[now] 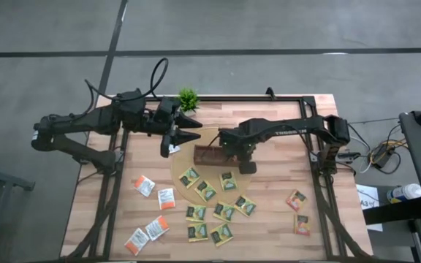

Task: Pick & Place Tea
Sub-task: Put the orange tea bag into the right section of the wooden organizer

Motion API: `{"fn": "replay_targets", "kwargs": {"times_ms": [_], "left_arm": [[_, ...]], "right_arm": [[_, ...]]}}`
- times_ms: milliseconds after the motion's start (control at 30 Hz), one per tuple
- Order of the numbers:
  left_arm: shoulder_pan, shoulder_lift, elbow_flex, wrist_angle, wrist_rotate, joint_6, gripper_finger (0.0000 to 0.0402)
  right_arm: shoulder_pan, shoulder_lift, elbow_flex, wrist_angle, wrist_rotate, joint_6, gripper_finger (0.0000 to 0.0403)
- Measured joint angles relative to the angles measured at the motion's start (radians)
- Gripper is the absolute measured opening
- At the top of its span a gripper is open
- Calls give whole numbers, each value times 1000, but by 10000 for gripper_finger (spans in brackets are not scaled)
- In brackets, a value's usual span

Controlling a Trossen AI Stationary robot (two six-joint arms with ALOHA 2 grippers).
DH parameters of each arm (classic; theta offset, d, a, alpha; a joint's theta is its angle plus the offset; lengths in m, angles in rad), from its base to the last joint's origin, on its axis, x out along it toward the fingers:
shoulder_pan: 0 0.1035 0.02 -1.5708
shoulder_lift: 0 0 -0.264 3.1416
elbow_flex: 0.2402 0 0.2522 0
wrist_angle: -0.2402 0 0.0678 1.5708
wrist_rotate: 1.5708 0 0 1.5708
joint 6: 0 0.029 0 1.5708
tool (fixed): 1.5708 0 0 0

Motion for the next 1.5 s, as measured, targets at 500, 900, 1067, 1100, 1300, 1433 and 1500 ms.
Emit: {"fn": "replay_targets", "kwargs": {"times_ms": [500, 900, 1067, 1100, 1300, 1433, 1500], "left_arm": [[0, 0, 0, 0, 0, 11, 188], [-1, 0, 0, 0, 0, 12, 188], [-1, 0, 0, 0, 0, 13, 188], [-1, 0, 0, 0, 0, 13, 188], [-1, 0, 0, 0, 0, 13, 188], [-1, 0, 0, 0, 0, 13, 188], [-1, 0, 0, 0, 0, 13, 188]], "right_arm": [[-50, 0, -71, 66, -133, 16, 8], [-65, 0, -156, 142, -133, 23, 8], [-77, 0, -164, 150, -132, 24, 8], [-79, 0, -164, 153, -132, 26, 8], [-81, 0, -164, 164, -137, 33, 8], [-82, 23, -164, 167, -140, 29, 8], [-82, 37, -164, 170, -143, 25, 8]]}}
